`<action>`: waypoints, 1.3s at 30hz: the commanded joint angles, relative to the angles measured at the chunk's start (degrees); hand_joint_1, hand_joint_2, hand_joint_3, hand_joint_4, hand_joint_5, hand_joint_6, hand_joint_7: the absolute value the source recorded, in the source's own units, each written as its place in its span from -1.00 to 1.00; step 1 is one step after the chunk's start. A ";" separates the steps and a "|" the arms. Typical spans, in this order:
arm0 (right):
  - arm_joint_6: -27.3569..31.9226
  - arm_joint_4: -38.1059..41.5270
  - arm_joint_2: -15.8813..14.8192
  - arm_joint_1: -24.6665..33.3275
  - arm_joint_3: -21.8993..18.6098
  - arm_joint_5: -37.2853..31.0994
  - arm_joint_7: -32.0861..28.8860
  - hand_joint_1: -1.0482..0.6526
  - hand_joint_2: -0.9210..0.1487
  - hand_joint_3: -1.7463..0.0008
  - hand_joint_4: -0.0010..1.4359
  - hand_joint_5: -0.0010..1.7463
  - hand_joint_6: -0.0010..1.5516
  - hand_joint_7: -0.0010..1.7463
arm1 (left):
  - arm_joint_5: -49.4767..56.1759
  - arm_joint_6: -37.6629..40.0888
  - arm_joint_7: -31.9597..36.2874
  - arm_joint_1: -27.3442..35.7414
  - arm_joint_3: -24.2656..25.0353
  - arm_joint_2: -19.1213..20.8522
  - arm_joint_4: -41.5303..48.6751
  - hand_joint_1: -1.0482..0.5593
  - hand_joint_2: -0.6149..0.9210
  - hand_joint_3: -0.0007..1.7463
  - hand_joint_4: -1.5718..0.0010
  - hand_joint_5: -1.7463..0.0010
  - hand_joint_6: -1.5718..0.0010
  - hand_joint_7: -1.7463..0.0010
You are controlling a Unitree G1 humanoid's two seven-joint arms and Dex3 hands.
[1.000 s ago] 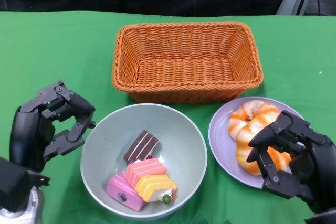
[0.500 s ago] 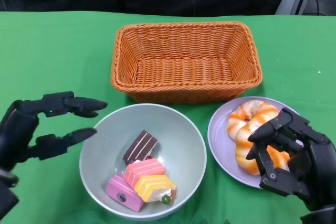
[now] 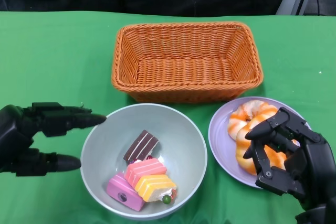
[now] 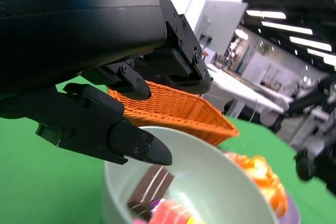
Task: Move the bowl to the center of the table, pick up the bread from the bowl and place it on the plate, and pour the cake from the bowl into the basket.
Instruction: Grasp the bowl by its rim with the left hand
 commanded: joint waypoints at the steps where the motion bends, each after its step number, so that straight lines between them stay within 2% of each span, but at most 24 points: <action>1: -0.22 0.08 0.28 -0.61 -0.64 0.03 -0.62 0.24 -0.36 -0.25 -0.04 0.84 -0.18 0.53 | 7.84 -6.02 3.93 -2.08 2.50 2.72 2.81 -0.24 0.96 -0.99 0.16 0.96 0.14 0.97; 7: -1.01 0.90 0.59 -0.95 -0.94 0.47 -0.30 0.24 -0.34 -0.26 -0.05 0.85 -0.18 0.52 | 22.27 -13.47 9.85 -4.75 5.08 5.15 6.04 -0.16 0.85 -1.00 0.06 0.94 0.04 0.96; 12: -0.60 0.88 1.08 -0.82 -1.03 0.77 -0.44 0.22 -0.33 -0.25 -0.05 0.87 -0.17 0.53 | 33.78 -14.75 16.77 -6.05 5.21 6.71 6.37 -0.15 0.81 -1.00 0.01 0.95 0.00 0.96; 18: -1.29 0.49 1.21 -0.44 -0.93 -0.40 -0.95 0.21 -0.34 -0.24 -0.06 0.86 -0.18 0.55 | 49.86 -12.71 32.37 -6.62 1.50 8.80 1.97 -0.18 0.85 -0.98 -0.11 0.93 -0.09 0.96; 21: -1.45 0.53 1.57 -0.40 -0.98 -0.57 -1.46 0.21 -0.35 -0.24 -0.06 0.85 -0.18 0.55 | 58.11 -8.38 44.30 -6.86 -3.92 11.17 -0.69 -0.20 0.88 -0.98 -0.16 0.94 -0.12 0.96; 26: -2.05 0.34 1.85 0.12 -0.54 -0.99 -1.53 0.20 -0.36 -0.24 -0.07 0.86 -0.19 0.55 | 69.87 1.26 66.02 -8.32 -17.50 15.46 -3.71 -0.21 0.87 -0.99 -0.23 0.94 -0.19 0.96; 29: -2.08 0.19 1.96 0.23 -0.49 -1.60 -1.96 0.18 -0.38 -0.21 -0.07 0.85 -0.20 0.56 | 73.99 7.40 76.35 -9.63 -25.02 17.03 -3.91 -0.22 0.87 -1.00 -0.30 0.94 -0.26 0.95; 34: -2.06 0.07 2.14 0.26 -0.37 -1.50 -2.04 0.18 -0.40 -0.20 -0.06 0.86 -0.20 0.56 | 76.35 14.75 85.46 -12.27 -35.06 18.55 -2.42 -0.22 0.89 -0.99 -0.34 0.95 -0.29 0.96; 39: -2.16 -0.06 2.40 0.49 -0.11 -1.39 -2.20 0.19 -0.41 -0.18 -0.07 0.85 -0.20 0.55 | 76.37 17.76 88.05 -14.99 -42.65 19.10 -1.03 -0.20 0.91 -0.99 -0.34 0.98 -0.27 0.99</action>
